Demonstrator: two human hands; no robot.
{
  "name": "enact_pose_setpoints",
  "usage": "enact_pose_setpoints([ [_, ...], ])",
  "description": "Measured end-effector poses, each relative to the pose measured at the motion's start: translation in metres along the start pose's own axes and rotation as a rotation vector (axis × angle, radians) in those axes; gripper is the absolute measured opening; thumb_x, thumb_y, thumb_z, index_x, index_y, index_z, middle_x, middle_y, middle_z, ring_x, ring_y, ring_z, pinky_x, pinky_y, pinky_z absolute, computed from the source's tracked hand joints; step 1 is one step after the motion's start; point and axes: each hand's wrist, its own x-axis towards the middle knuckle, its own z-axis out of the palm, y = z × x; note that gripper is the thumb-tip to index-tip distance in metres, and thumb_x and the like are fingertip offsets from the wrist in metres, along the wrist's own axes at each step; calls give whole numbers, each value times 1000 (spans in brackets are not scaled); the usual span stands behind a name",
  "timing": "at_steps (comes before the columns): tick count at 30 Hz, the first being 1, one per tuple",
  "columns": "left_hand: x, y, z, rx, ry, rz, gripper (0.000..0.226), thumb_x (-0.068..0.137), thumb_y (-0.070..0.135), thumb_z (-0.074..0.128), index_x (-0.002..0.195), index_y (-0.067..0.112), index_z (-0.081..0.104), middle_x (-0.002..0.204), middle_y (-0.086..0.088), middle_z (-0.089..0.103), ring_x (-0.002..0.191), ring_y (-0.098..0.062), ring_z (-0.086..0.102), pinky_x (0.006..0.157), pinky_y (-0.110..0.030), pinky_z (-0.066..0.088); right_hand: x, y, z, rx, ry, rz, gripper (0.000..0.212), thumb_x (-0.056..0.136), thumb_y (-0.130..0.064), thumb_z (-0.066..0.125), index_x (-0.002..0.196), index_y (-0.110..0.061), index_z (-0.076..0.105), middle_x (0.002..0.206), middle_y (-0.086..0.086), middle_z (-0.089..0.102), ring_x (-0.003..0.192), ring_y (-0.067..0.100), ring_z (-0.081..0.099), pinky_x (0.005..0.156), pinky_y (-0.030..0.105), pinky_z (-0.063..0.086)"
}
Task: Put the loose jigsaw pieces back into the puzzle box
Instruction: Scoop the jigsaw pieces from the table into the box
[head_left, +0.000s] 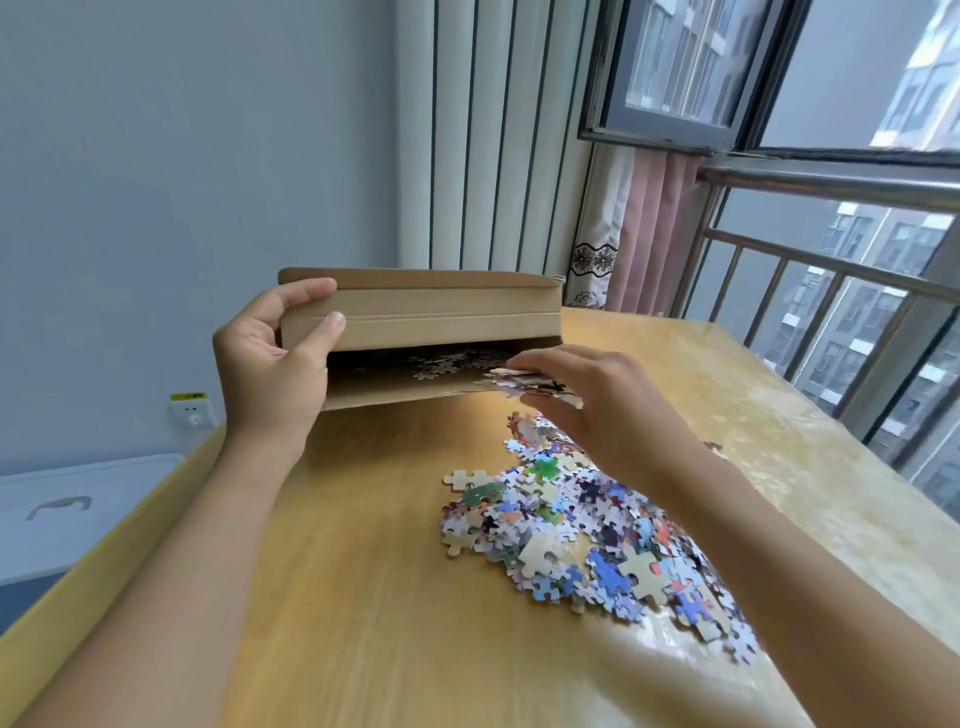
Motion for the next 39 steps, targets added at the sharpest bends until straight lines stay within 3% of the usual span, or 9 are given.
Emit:
enact_pose_setpoints([
  [4,5,3,-3,-10,-5,-19,27,86,13,76,95,39,76,77,18,67,63,-9,53,74,-39,47,34,1,17,-246,-46,-157,29,93,-10,68,122,-15,67,107,4,73,89,31,70,70,44,58],
  [7,7,9,-3,-29,2,-25,28,86,11,77,94,38,76,87,15,72,68,-13,60,68,-31,48,44,6,33,-390,-139,-193,40,86,-5,71,122,-20,62,105,0,70,91,27,67,70,42,57],
  [11,14,11,-3,-82,5,-31,32,84,6,76,91,37,77,94,2,75,81,-15,67,65,-20,52,51,11,46,-477,-122,-100,30,84,-4,68,110,-18,62,90,1,68,82,27,68,62,39,55],
  [15,15,10,-3,-98,-13,-36,36,85,6,76,88,42,78,81,-5,68,66,-24,59,54,-20,50,63,11,49,-526,-111,-12,18,79,-2,70,86,-16,62,71,3,68,62,34,66,49,33,43],
  [18,13,12,-4,-97,-15,-36,39,86,5,75,86,44,78,75,-5,64,54,-10,55,50,-17,48,67,13,48,-542,-77,1,15,77,-7,72,85,-19,67,69,2,69,60,34,66,48,30,35],
  [25,9,14,-2,-90,-11,-40,36,86,5,76,87,41,78,66,13,68,53,-6,57,53,-18,50,58,20,41,-400,-32,-16,20,90,-33,70,106,-22,70,90,0,76,79,34,70,62,39,54],
  [31,7,10,-1,-101,7,-28,31,84,5,77,92,35,78,91,12,76,91,-14,71,82,-26,57,48,21,42,-350,43,-21,19,81,-26,81,88,-13,70,78,2,70,67,30,65,56,38,53],
  [35,4,8,-1,-105,13,-18,32,84,3,75,93,34,77,94,10,76,92,-12,70,79,-21,54,44,27,45,-338,60,23,22,81,-24,83,76,-10,67,67,3,63,53,31,58,49,35,50],
  [39,3,7,1,-103,17,-29,32,85,2,75,94,33,77,84,9,74,76,-10,66,68,-18,53,39,34,49,-339,-43,-28,11,93,-19,70,84,-13,72,79,2,69,65,29,65,57,39,54],
])
